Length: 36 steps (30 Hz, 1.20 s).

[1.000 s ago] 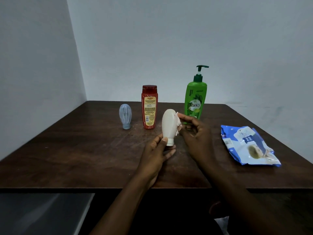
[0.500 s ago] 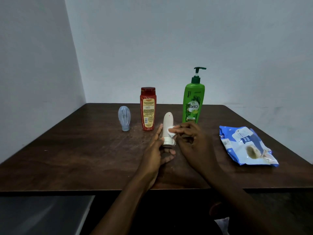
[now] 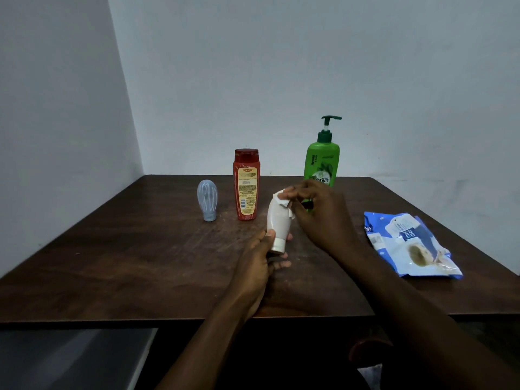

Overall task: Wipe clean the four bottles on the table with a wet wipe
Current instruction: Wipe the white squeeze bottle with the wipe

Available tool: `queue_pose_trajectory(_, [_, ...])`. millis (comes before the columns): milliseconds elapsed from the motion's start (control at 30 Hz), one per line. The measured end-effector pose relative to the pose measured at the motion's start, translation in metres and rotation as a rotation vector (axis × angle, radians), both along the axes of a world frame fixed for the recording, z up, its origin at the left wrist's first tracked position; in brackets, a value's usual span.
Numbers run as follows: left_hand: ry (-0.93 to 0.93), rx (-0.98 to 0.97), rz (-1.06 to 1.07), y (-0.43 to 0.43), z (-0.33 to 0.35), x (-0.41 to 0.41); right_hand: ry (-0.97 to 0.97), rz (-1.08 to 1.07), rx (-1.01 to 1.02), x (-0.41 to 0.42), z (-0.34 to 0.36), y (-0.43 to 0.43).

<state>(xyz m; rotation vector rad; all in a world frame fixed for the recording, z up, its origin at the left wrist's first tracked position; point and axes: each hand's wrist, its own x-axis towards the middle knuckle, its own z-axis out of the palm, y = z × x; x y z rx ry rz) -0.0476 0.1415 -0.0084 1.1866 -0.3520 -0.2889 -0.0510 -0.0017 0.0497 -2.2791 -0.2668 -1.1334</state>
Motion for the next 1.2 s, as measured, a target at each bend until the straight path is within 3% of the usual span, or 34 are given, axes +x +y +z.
queue_pose_trajectory(300, [-0.051, 0.014, 0.022, 0.000, -0.002, 0.000, -0.082, -0.014, -0.035, -0.001, -0.008, 0.002])
queue_pose_trajectory(700, [-0.020, -0.020, 0.068, -0.001, -0.003, 0.000, -0.049, 0.087, -0.101, -0.040, -0.044, 0.019])
queue_pose_trajectory(1000, [-0.003, -0.044, 0.043, -0.002, -0.004, 0.003, -0.059, -0.018, -0.052, -0.002, -0.013, 0.008])
queue_pose_trajectory(1200, [-0.045, -0.057, 0.021, 0.001, -0.002, -0.001, -0.045, 0.025, 0.133, 0.006, 0.000, -0.004])
